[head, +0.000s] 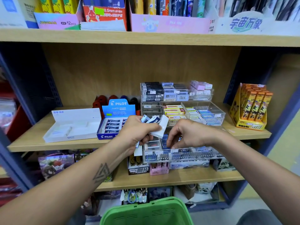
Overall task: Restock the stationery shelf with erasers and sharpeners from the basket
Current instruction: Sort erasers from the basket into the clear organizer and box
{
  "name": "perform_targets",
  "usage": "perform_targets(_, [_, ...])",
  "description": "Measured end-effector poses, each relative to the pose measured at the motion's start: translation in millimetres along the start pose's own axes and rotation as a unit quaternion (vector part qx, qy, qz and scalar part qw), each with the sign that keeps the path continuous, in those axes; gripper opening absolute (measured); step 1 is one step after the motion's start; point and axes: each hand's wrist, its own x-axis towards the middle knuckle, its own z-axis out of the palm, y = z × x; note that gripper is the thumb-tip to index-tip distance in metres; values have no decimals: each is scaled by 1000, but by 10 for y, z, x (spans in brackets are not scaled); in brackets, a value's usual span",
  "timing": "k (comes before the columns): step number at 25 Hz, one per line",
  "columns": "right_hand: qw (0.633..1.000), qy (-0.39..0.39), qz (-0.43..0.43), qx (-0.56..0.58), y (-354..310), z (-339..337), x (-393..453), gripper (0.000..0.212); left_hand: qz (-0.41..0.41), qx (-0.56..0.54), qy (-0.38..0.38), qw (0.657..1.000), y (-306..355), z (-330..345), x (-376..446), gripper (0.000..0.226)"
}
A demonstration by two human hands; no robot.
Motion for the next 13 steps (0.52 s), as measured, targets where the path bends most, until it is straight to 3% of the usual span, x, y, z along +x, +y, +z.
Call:
perform_targets(4, [992,13,39,-120,-17,-67,18,11,-5,1,0,1000,5,7,-6,14])
perform_targets(7, [979,-32,60,-190,-79,-63,81,15,-7,-2,1,1000,8,13,-2,13])
perform_targets(13, [971,-126,85,-184,-133,-166,187,23,-6,-2,-3,1000,13,5,-19,12])
